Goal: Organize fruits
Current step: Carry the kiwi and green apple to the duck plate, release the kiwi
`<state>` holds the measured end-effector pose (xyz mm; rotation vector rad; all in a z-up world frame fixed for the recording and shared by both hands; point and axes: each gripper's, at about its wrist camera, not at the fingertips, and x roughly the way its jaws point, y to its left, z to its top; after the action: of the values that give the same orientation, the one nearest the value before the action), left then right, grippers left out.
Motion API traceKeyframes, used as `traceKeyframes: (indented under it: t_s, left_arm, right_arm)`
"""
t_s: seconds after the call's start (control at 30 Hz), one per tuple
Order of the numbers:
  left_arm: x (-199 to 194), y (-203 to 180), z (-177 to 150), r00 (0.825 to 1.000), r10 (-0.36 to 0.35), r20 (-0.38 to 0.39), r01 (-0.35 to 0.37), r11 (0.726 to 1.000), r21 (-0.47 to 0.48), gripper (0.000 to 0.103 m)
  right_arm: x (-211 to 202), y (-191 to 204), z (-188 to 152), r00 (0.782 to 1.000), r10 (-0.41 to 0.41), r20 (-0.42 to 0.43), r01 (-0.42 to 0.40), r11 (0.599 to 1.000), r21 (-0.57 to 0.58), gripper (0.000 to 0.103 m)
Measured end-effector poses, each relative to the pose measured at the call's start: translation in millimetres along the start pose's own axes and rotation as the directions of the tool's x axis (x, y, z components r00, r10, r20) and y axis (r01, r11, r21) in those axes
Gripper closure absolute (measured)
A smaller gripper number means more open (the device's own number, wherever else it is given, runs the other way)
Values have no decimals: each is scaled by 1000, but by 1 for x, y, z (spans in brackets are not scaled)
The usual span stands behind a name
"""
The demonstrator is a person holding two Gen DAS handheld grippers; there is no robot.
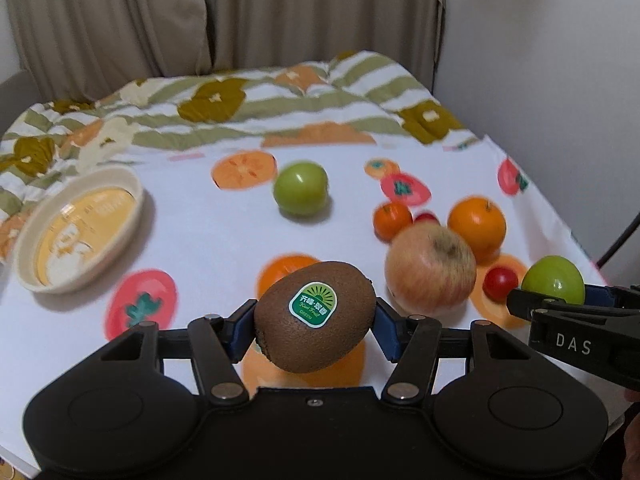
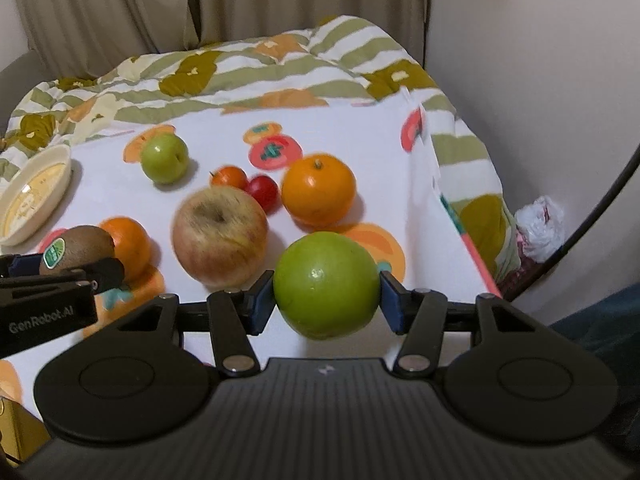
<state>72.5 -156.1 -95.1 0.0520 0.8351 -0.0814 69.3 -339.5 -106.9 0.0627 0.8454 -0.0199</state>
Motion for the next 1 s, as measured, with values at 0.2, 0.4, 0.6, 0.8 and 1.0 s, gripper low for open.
traceKeyframes:
  t_s: [0.2,0.4,0.6,0.8,1.0]
  left_arm:
    - [-32,27,20,997,29,68,-26,999,-35,39]
    - [-47,67,41,993,60,102,-55,997,-51,39]
    - [-50,120,56,990,69,126,-65,997,-43,39]
    - [-36,184,70,990,69,122,-65,997,-31,39]
    - [-2,248,82,992,73,106,-72,997,-13,39]
  right_arm:
    - [-22,25,26,999,31,28,-29,998,-50,34]
    - [-33,67,51,996,76,54,-71,993,-93,34]
    - [-35,128,72,992,106,66,-96,987,-130,34]
    - [-15,200,96,990,129,57,-120,984,-131,34]
    - [19,265,113,989,147,32,-142,982,-124,34]
